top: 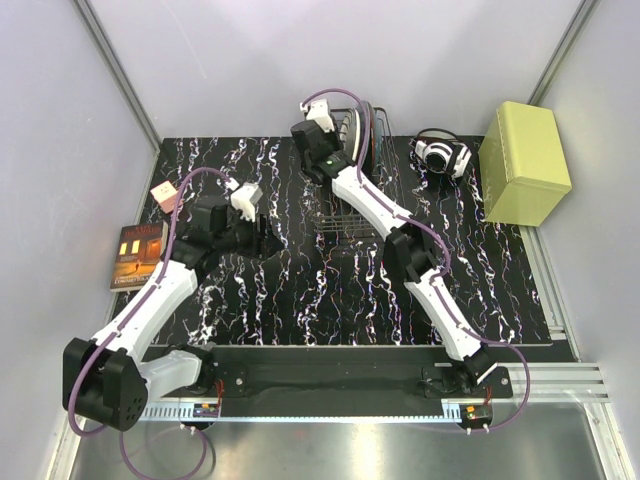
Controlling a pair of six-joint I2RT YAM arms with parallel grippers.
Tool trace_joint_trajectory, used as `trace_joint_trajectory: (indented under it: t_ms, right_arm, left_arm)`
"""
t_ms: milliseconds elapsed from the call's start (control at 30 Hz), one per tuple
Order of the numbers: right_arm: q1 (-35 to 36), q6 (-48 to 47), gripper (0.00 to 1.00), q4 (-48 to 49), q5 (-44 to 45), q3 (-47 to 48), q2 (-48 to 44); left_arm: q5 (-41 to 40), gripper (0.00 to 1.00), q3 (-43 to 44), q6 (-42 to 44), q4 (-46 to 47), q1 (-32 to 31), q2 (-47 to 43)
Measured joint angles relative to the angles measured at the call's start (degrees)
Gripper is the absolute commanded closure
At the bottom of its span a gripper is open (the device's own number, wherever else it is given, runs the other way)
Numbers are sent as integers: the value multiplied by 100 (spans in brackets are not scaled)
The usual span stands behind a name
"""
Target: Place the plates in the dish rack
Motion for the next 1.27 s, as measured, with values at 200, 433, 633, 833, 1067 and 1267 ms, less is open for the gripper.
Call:
trace_joint_trajectory:
  t_ms: [200,433,633,833,1067,1267]
  right_arm:
    - [-33,-151,46,85,33,-50,-216]
    - [129,-518,0,52,90,-1158,-1292]
    - [232,-579,0,-317,-590,-2675,-2973]
    - [-1303,546,0,-1480,-1834,-2544,-3934]
    - [-3580,1211,0,-2483,-2382,-3904,-4402]
    - [-4054,1213,0,-2817,-2599,-5261,-4795]
  left_arm:
    - [7,42,0,-44,-2,2,61]
    - [-240,17,11,-48,-15,2,61]
    - [-1860,1,387,284,-293,11,157]
    - [-2863,1,619,616,-284,92,337]
    - [-3244,1,765,529,-446,173,957]
    - [-3272,1,955,380,-673,365,1355]
